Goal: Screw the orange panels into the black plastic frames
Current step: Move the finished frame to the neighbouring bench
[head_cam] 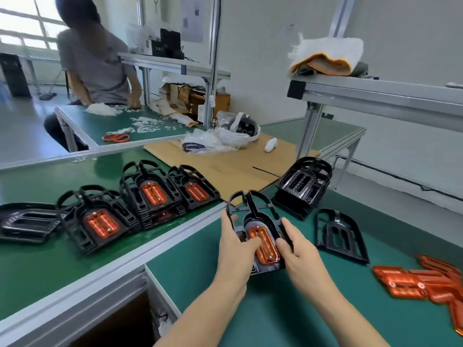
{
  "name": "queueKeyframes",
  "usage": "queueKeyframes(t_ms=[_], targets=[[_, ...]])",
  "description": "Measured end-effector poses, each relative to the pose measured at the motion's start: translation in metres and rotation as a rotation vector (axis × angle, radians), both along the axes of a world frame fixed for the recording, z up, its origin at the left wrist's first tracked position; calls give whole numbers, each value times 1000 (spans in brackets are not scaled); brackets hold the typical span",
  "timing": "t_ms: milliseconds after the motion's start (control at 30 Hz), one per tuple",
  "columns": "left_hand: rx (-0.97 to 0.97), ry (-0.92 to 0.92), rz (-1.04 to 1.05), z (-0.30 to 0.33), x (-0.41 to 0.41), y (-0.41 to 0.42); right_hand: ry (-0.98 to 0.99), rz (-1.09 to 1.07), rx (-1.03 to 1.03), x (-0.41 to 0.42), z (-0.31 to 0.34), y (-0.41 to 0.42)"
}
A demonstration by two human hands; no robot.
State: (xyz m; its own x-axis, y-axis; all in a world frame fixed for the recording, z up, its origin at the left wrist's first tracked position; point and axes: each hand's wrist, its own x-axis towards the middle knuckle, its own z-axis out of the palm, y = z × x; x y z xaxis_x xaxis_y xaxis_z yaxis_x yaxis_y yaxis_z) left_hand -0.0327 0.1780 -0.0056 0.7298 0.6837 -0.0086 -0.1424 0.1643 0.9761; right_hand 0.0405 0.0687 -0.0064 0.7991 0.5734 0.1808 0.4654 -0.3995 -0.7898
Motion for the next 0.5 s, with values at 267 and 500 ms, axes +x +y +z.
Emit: queueKeyframes(t_ms=[267,500], targets=[[-43,40,105,11,5,47,30,79,-4,12,13,56],[-24,58,234,19,24,95,8,104,-3,26,15,102]])
